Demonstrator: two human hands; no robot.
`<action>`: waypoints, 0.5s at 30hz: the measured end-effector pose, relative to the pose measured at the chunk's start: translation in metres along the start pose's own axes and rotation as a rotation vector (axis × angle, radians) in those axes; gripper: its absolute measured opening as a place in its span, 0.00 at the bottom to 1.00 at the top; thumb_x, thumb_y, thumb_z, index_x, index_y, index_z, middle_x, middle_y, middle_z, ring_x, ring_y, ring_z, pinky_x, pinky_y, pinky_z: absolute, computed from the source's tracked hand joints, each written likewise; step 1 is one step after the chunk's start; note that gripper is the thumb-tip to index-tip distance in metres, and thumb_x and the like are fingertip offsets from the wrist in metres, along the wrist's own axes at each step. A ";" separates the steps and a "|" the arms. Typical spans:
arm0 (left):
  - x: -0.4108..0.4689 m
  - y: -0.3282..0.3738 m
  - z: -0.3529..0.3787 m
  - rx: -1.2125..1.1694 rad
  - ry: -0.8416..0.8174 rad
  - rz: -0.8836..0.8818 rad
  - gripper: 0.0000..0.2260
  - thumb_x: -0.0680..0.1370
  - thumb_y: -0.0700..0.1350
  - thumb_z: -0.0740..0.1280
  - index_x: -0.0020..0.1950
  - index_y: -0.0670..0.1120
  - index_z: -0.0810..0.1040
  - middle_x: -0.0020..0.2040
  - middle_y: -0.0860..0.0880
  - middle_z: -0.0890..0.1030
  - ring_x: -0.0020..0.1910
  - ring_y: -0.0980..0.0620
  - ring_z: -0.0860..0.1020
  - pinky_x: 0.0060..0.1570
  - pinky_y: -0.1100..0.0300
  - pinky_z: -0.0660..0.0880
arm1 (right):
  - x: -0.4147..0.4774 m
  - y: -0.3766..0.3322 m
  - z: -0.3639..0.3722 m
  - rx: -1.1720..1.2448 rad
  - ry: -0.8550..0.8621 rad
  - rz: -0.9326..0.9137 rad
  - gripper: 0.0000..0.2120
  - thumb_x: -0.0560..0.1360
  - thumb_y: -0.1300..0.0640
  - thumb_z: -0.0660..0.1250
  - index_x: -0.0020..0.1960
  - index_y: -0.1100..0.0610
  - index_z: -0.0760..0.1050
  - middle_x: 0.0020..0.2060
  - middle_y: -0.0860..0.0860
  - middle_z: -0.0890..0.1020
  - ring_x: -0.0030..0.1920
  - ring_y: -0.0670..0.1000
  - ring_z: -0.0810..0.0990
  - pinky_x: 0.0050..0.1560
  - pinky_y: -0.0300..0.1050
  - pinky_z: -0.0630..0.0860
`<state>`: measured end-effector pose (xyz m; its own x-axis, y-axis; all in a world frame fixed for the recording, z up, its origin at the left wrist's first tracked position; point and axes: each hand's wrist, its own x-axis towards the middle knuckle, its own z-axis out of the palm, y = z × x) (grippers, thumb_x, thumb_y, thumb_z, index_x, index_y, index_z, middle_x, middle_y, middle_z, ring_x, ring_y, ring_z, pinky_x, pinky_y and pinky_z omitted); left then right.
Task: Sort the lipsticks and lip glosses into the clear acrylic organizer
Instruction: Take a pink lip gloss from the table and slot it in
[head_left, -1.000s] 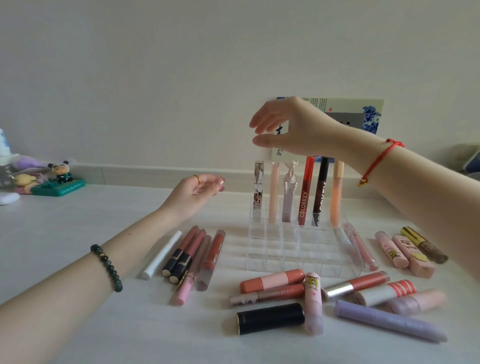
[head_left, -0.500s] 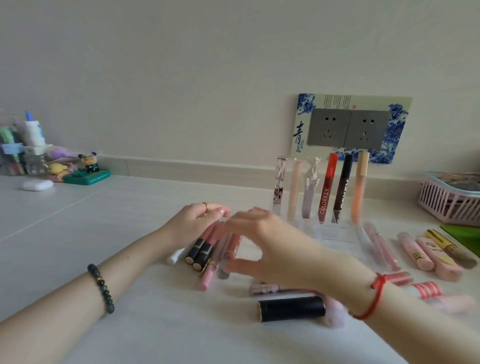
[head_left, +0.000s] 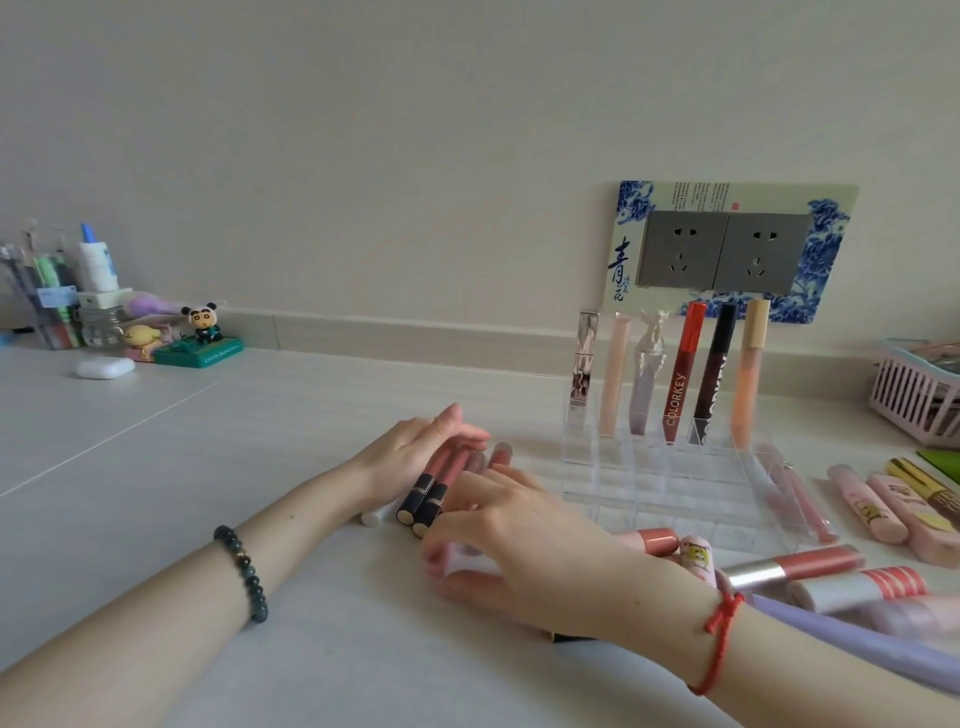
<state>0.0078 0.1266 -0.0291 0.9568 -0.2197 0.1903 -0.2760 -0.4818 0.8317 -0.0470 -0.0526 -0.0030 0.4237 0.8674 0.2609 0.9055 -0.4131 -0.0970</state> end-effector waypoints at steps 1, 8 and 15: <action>0.000 0.000 0.001 0.001 -0.005 -0.001 0.27 0.75 0.62 0.45 0.56 0.52 0.79 0.54 0.54 0.81 0.56 0.61 0.77 0.62 0.59 0.68 | 0.000 0.000 0.000 -0.002 0.004 0.006 0.08 0.74 0.50 0.64 0.51 0.50 0.77 0.47 0.50 0.73 0.49 0.52 0.70 0.51 0.38 0.58; 0.000 0.003 0.004 -0.014 0.017 0.020 0.26 0.75 0.62 0.45 0.53 0.53 0.80 0.50 0.45 0.82 0.51 0.49 0.79 0.58 0.53 0.71 | 0.001 -0.001 -0.003 0.016 0.016 0.019 0.07 0.74 0.52 0.63 0.48 0.52 0.77 0.42 0.47 0.69 0.44 0.48 0.66 0.55 0.41 0.62; 0.007 0.009 -0.005 -0.089 0.117 0.056 0.25 0.79 0.56 0.43 0.51 0.51 0.79 0.52 0.57 0.80 0.52 0.67 0.77 0.53 0.77 0.66 | 0.000 0.005 -0.010 0.008 0.129 0.009 0.05 0.72 0.53 0.65 0.44 0.53 0.78 0.43 0.49 0.75 0.41 0.49 0.70 0.55 0.46 0.67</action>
<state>0.0125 0.1254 -0.0176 0.9458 -0.1413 0.2923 -0.3246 -0.3936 0.8600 -0.0421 -0.0572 0.0061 0.4259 0.8203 0.3817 0.9019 -0.4184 -0.1071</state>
